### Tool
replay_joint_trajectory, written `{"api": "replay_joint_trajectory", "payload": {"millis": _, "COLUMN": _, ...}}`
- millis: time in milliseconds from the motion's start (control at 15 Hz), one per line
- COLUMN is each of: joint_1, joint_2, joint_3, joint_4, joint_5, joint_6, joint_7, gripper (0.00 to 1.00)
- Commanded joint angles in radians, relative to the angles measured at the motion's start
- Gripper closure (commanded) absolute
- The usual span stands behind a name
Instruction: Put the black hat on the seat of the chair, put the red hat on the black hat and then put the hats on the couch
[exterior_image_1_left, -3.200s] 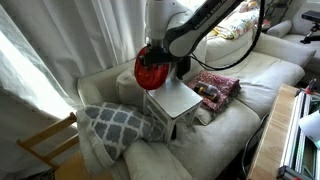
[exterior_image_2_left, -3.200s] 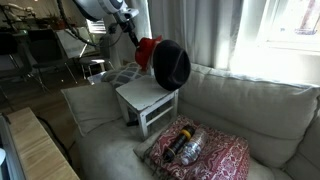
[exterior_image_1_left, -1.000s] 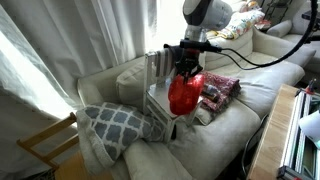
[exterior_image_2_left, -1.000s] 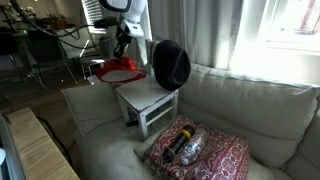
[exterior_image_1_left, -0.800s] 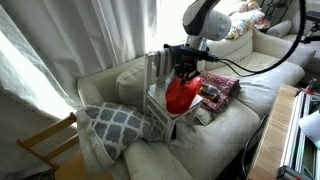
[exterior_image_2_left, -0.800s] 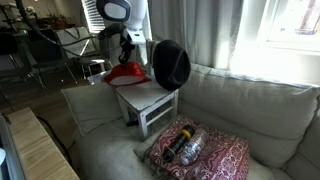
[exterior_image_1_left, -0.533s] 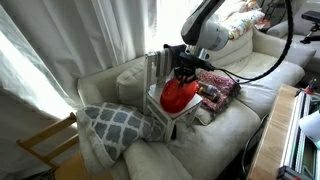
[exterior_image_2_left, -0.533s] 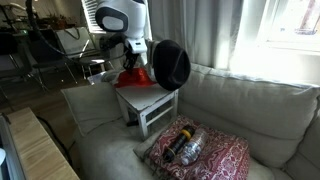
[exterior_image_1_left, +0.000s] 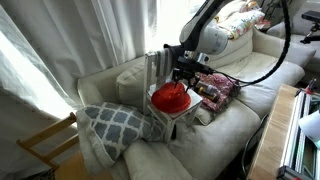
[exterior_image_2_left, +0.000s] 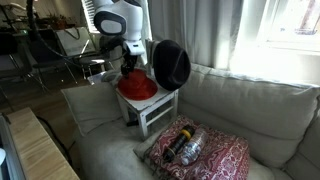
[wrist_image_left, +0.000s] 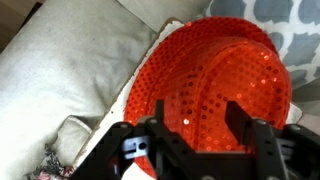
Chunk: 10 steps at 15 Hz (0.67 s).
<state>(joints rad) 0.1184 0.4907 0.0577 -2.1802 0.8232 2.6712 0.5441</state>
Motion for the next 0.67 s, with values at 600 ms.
{"api": "replay_joint_trajectory", "payload": {"millis": 600, "joint_1": 0.059, "joint_2": -0.350, "joint_3": -0.163, "joint_4": -0.060, "joint_5": -0.792, "joint_6": -0.428, "joint_7": 0.293, "gripper": 0.00}}
